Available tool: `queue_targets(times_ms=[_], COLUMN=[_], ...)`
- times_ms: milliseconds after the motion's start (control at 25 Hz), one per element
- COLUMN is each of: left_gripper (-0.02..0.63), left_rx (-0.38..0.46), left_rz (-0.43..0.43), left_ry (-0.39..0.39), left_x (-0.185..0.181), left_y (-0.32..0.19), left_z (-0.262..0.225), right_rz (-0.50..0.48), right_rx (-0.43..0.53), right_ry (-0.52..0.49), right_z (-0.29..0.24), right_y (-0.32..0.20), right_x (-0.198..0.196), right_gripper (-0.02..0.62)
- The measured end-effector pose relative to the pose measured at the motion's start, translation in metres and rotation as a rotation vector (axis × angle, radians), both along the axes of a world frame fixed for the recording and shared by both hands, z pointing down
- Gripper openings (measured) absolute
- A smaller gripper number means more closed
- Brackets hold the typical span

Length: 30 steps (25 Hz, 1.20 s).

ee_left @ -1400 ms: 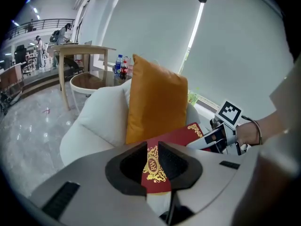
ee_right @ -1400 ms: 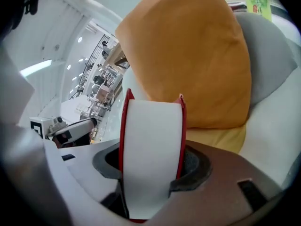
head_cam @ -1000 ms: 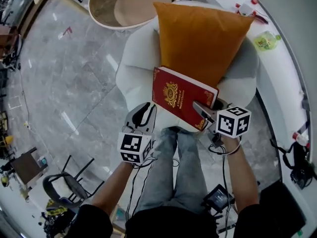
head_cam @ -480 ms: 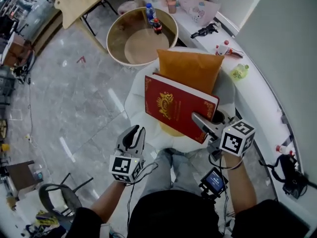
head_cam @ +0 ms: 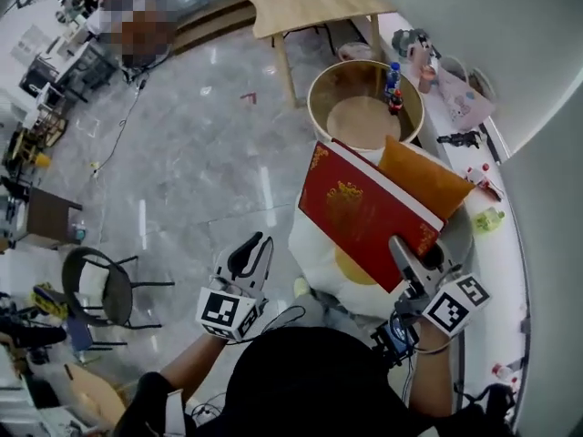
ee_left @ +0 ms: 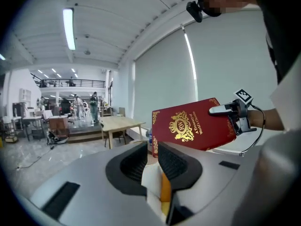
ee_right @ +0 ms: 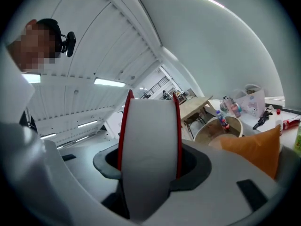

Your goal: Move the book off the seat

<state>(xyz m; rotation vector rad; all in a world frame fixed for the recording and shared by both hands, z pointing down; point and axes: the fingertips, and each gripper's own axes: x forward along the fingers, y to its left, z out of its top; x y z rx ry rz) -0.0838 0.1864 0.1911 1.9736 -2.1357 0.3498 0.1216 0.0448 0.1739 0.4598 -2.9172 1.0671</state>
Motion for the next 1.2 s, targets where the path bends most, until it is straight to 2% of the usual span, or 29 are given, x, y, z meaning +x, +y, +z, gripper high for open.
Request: queue_targets(times_ms=[200, 320, 440, 680, 840, 1000, 1200], left_gripper=[0.044, 0.032, 0.026, 0.014, 0.014, 0.014, 0.014], left_rx=[0.06, 0.105, 0.127, 0.138, 0.18, 0.211, 0.202], left_rz=[-0.192, -0.253, -0.244, -0.194, -0.229, -0.255, -0.279], left_ry=[-0.074, -0.098, -0.113, -0.062, -0.04, -0.027, 0.014], left_x=[-0.034, -0.037, -0.043, -0.072, -0.124, -0.182, -0.248], left_y=[0.073, 0.096, 0.094, 0.076, 0.076, 0.095, 0.118], left_z=[-0.04, -0.055, -0.06, -0.051, -0.061, -0.067, -0.057], right_rz=[-0.146, -0.201, -0.222, -0.179, -0.135, -0.103, -0.07], right_rx=[0.045, 0.114, 0.149, 0.149, 0.156, 0.132, 0.148], right_ry=[-0.066, -0.08, -0.078, -0.036, -0.006, -0.019, 0.021], right_z=[-0.035, -0.048, -0.051, -0.038, -0.032, -0.038, -0.032], right_y=[0.039, 0.052, 0.059, 0.069, 0.076, 0.099, 0.122], right_x=[-0.055, -0.078, -0.095, -0.12, -0.155, -0.202, -0.261], right_gripper=[0.239, 0.239, 0.239, 0.241, 0.239, 0.24, 0.239])
